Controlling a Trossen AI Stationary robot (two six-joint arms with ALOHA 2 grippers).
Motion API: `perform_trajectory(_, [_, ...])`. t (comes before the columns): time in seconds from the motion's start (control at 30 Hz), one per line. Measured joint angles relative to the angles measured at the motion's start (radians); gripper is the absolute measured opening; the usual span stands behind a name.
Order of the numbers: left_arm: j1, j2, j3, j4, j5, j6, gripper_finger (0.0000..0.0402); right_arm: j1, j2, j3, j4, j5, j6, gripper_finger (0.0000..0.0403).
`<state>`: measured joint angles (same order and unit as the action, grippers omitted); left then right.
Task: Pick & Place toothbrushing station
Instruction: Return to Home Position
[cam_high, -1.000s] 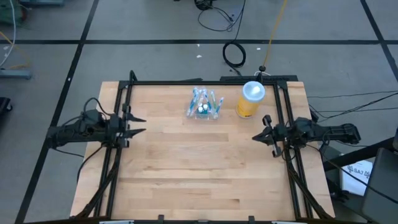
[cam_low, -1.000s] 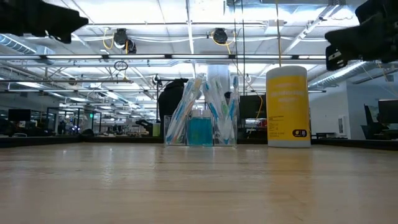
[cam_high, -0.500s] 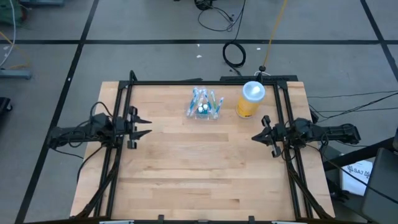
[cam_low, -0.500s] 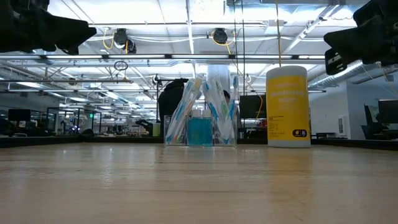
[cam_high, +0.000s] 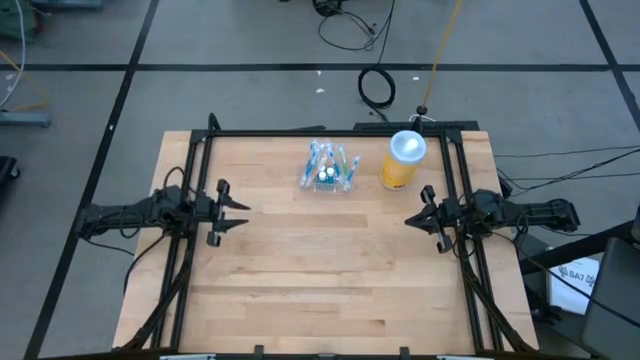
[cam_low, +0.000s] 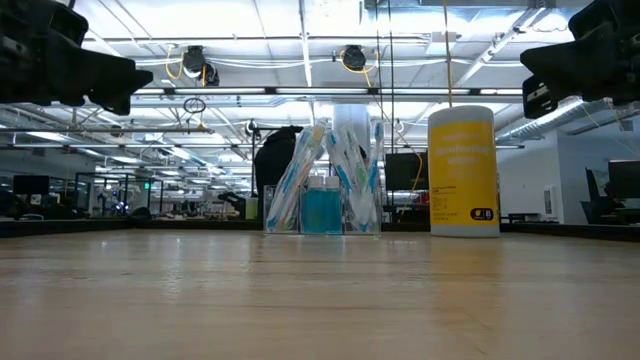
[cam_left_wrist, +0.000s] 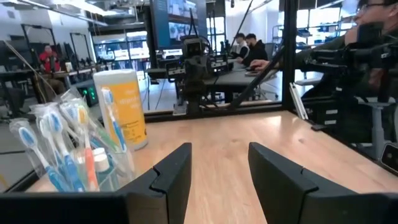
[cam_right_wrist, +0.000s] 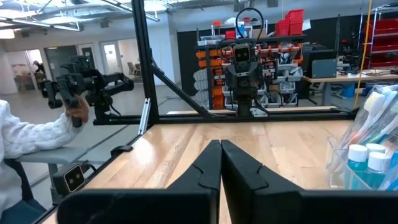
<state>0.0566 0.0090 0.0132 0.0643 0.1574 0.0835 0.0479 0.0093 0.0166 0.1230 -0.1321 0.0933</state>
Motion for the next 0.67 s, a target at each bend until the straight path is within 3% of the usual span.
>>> perform_trajectory(0.67, [0.000, 0.000, 0.002, -0.002, -0.001, 0.042, 0.0166, 0.000, 0.000, -0.002, 0.000, 0.000, 0.000, 0.0004])
